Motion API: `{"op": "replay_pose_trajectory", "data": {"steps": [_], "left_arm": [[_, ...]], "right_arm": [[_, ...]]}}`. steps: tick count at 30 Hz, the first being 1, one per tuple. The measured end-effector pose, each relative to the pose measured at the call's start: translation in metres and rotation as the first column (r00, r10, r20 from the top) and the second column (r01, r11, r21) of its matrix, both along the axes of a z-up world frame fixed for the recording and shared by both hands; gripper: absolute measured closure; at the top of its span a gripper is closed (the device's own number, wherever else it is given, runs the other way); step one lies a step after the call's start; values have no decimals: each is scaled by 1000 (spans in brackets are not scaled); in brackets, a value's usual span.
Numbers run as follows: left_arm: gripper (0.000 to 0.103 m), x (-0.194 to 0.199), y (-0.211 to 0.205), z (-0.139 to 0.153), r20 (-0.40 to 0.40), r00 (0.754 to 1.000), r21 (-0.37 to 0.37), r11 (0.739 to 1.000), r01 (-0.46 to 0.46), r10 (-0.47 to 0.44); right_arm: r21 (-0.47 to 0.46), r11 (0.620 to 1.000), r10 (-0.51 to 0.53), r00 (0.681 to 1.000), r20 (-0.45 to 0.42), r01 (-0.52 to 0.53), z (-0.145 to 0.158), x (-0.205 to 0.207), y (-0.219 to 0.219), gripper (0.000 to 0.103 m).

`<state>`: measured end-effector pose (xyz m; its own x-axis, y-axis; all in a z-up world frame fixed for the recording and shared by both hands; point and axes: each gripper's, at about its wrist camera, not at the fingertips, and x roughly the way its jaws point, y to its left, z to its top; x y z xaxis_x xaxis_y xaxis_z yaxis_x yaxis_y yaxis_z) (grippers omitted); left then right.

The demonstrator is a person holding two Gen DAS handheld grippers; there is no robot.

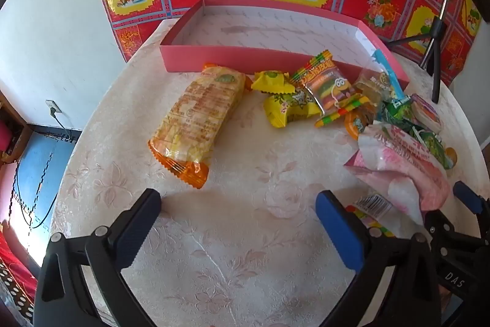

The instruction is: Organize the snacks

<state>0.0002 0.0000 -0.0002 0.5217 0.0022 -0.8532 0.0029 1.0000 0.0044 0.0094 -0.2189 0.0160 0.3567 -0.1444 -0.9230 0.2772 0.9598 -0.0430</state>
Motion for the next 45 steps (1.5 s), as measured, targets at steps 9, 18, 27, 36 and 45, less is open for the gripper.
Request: {"op": "replay_pose_trajectory", "data": {"steps": [9,18,27,36,45], "left_arm": [[0,1,0,1,11,1000,1,1000,0,0],[0,-4,0,0,15,1000,0,1000,-1,1],[0,-4,-1,1,21,1000,0,1000,3,-3],[0,-3,-1,1,22,1000,0,1000,2,-2],[0,-4,-1,1,22,1000,0,1000,2,-2]], "right_arm": [[1,1000,0,1000,-1,0,0,0,0,0],[0,1000,0,1000,0,0,0,0,0,0],[0,1000,0,1000,-1,0,0,0,0,0],[0,1000,0,1000,-1,0,0,0,0,0],[0,1000,0,1000,-1,0,0,0,0,0]]}}
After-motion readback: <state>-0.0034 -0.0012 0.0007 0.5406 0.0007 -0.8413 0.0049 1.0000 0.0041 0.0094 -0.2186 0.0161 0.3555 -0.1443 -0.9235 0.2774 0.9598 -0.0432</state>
